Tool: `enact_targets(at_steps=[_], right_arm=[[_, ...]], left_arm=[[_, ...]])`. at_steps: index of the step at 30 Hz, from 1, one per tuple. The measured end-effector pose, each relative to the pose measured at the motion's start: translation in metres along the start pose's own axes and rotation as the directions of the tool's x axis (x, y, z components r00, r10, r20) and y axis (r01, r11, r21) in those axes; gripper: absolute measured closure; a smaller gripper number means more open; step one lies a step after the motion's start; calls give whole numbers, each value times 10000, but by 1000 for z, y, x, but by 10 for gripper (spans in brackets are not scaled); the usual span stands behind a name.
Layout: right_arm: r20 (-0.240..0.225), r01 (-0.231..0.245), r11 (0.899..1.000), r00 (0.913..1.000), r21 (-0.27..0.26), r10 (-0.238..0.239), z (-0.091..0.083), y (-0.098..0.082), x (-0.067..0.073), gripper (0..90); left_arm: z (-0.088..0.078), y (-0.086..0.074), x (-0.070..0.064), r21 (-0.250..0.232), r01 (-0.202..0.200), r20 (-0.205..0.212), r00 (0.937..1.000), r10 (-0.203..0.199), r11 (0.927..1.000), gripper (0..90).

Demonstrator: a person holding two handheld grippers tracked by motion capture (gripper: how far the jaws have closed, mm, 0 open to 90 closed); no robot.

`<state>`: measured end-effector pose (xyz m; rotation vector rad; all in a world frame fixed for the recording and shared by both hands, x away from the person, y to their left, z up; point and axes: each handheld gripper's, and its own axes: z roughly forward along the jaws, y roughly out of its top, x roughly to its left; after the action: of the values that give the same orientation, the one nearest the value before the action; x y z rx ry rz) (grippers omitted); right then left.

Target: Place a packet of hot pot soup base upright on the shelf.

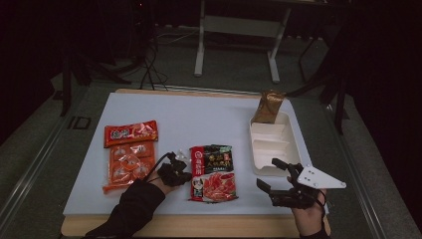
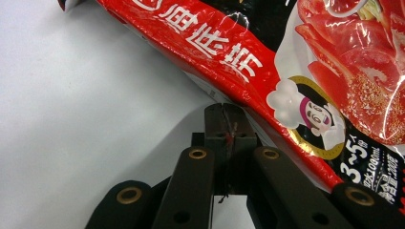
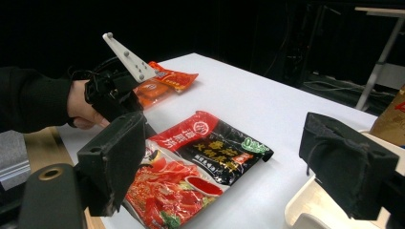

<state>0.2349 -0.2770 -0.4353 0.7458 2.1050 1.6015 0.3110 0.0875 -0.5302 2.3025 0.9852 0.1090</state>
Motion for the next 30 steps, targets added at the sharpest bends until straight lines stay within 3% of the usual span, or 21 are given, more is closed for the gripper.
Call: enact_targets(at_steps=[4, 14, 18, 23, 25, 30], right_arm=[[31, 60, 10000, 10000, 6, -60, -1, 0, 0, 159], [5, 23, 10000, 10000, 62, -23, 0, 0, 0, 158], [-12, 144, 9999, 9999, 65, -144, 0, 0, 1, 158], [15, 237, 9997, 9997, 108, -237, 1, 0, 2, 158], [24, 262, 9996, 9997, 132, -263, 1, 0, 3, 157], [23, 308, 9994, 9995, 166, -308, 1, 0, 2, 157]], left_arm=[[-4, 1, 2, -112, 110, -98, 9999, -111, 9999, 897], [-27, 14, 10, -1017, 507, -317, 9980, -542, 9935, 894], [-27, 20, 14, -976, 993, -456, 9935, -1041, 9903, 858], [-26, 24, 16, -1081, 1218, -479, 9907, -1275, 9867, 792], [-26, 32, 20, -1379, 1395, -173, 9895, -1432, 9806, 683], [-22, 42, 22, -1404, 1343, -238, 9900, -1389, 9809, 529]])
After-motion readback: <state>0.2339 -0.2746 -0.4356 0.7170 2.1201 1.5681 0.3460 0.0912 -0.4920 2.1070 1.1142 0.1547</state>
